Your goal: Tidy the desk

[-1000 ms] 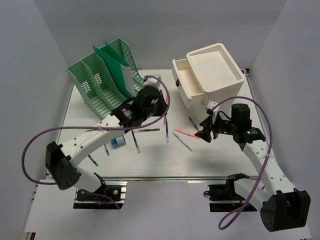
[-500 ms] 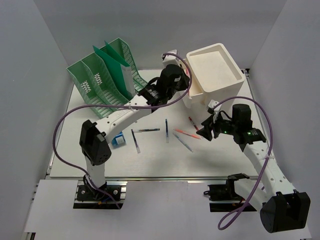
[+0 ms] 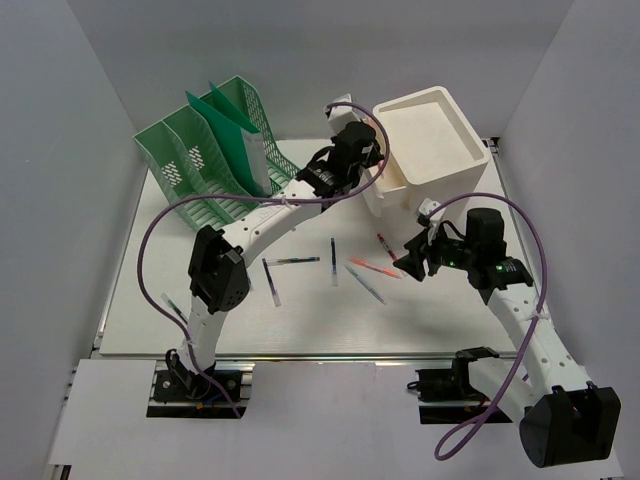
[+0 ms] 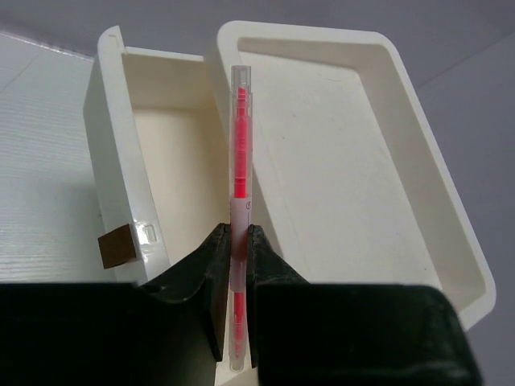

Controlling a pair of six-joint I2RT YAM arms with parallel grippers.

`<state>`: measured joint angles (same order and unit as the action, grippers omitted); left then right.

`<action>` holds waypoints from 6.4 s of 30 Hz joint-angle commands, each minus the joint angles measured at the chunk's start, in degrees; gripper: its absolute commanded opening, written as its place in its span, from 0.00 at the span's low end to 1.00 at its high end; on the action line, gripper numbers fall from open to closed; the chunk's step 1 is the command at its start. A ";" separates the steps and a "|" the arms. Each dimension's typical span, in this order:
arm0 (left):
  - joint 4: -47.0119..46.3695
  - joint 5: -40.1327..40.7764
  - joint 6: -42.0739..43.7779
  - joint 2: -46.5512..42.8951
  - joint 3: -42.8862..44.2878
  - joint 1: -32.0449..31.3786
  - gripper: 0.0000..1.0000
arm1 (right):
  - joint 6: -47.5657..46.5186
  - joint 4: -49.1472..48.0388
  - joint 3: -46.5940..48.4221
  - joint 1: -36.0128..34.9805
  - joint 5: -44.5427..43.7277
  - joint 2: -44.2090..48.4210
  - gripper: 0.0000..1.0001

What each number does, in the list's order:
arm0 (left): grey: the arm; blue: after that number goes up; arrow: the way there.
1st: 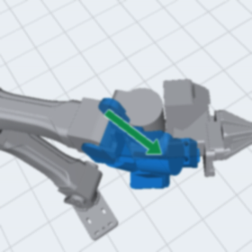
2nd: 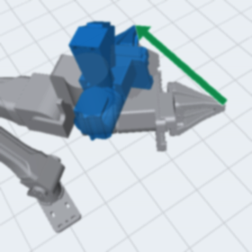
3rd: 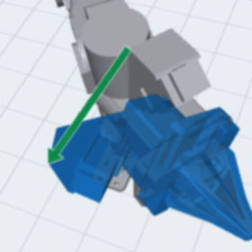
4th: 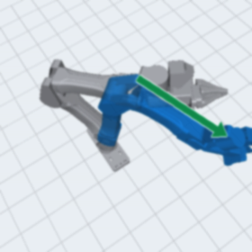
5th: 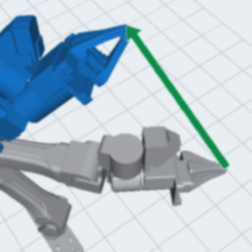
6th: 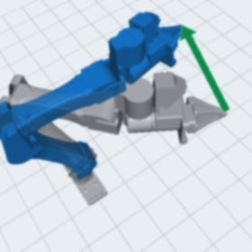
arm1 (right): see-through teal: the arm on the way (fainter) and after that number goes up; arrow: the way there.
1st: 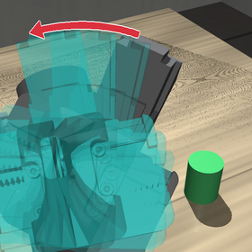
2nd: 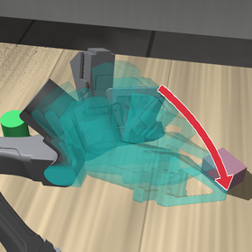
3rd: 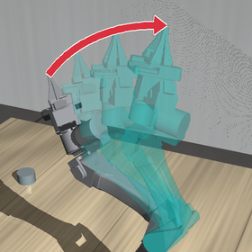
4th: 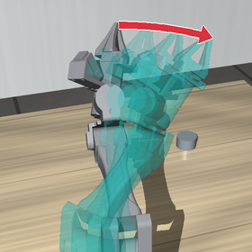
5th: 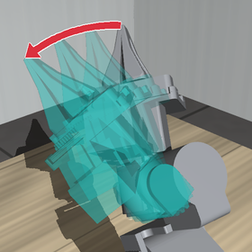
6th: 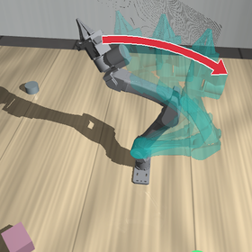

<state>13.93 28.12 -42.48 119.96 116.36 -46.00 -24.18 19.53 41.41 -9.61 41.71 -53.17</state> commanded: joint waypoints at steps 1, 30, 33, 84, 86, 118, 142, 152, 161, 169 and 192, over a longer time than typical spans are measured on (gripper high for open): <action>-0.40 1.59 -1.20 -0.43 2.30 1.26 0.06 | 0.63 -1.69 -0.27 0.11 0.47 1.22 0.62; -2.77 -18.26 25.07 -52.68 -53.48 2.84 0.66 | -35.13 6.23 2.27 -8.40 -2.06 -16.69 0.51; -2.16 -18.01 28.23 -59.20 -62.11 2.84 0.80 | -35.67 4.82 2.71 -9.29 -6.28 -18.20 0.55; -4.70 -11.42 37.56 -68.90 -71.88 2.84 0.86 | -19.42 1.12 12.29 -15.79 -23.53 -38.95 0.00; -5.23 -12.20 37.38 -68.81 -72.32 2.84 0.86 | -18.62 1.47 12.82 -15.79 -22.21 -35.97 0.00; -10.42 -27.68 -15.26 -54.49 -79.71 1.53 0.73 | 15.74 -15.92 39.80 -15.27 -33.96 -26.63 0.00; -13.49 -28.91 -22.65 -47.02 -78.57 -1.29 0.73 | 16.10 -12.77 44.28 -13.60 -39.70 -37.11 0.42; -0.78 -23.65 -29.66 -37.09 -67.67 -5.50 0.71 | 13.82 -11.88 23.97 -12.45 -16.01 -10.76 0.32; 19.01 -18.89 -38.37 -22.24 -50.39 -9.19 0.69 | 13.73 -10.30 1.23 -10.26 -13.23 10.44 0.00; 29.56 -16.52 -42.86 -11.86 -37.26 -11.13 0.70 | 15.57 -12.50 -4.67 -6.57 -16.40 15.02 0.00; 37.64 -21.88 -44.80 1.49 -26.46 -11.66 0.53 | 16.01 -14.34 -5.90 -4.55 -23.17 18.01 0.00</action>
<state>47.79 6.98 -87.29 118.93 86.83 -57.47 -8.97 8.51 35.77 -14.68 19.42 -35.94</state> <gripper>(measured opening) 0.554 0.020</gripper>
